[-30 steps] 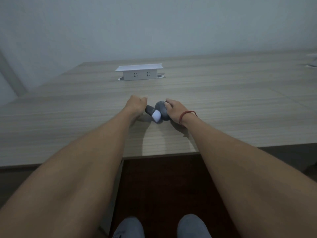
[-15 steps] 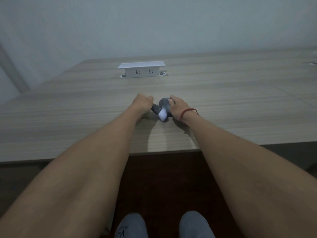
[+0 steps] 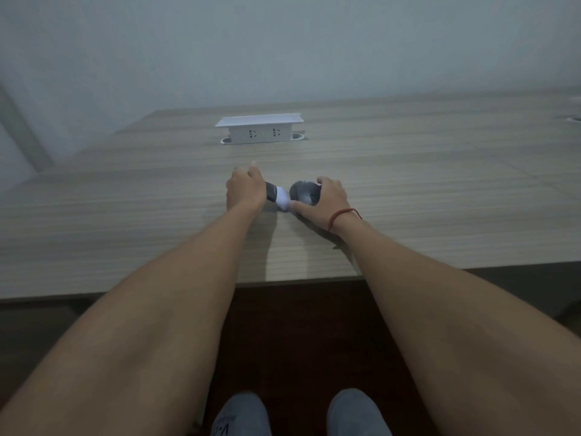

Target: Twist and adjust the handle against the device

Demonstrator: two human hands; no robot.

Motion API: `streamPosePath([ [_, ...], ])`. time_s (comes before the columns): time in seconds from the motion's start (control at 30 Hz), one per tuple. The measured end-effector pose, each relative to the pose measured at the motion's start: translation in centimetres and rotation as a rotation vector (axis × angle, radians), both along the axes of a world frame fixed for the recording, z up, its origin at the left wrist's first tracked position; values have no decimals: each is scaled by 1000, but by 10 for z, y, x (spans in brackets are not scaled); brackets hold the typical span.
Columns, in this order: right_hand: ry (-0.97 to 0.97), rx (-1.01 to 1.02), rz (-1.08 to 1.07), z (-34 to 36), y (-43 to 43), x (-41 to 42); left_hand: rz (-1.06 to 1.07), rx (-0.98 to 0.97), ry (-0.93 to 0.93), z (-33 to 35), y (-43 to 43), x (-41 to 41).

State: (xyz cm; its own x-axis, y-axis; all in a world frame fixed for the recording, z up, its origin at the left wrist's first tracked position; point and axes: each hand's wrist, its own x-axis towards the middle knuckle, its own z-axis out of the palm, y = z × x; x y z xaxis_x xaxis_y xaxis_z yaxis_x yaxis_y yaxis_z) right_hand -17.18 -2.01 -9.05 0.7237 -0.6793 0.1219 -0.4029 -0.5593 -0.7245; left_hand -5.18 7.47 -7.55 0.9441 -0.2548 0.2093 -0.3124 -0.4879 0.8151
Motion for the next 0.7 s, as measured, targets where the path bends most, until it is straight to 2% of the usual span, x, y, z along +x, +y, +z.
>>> streamPosePath([
  [0.23, -44, 45, 50, -2, -10, 1, 65, -118, -100, 8, 6, -2],
  [0.37, -28, 21, 84, -2, -10, 1, -26, -213, -103, 14, 0, -8],
  [0.47, -13, 64, 138, 3, -15, -2, -113, -72, -111, 10, -7, -12],
  [0.53, 4, 91, 163, 7, -17, -4, -25, -29, -69, 9, -6, -11],
  [0.6, 18, 114, 173, 10, -18, -6, 64, -76, -8, 10, -5, -8],
  [0.7, 26, 127, 193, 13, -17, -5, 4, -294, 86, 13, -8, -5],
])
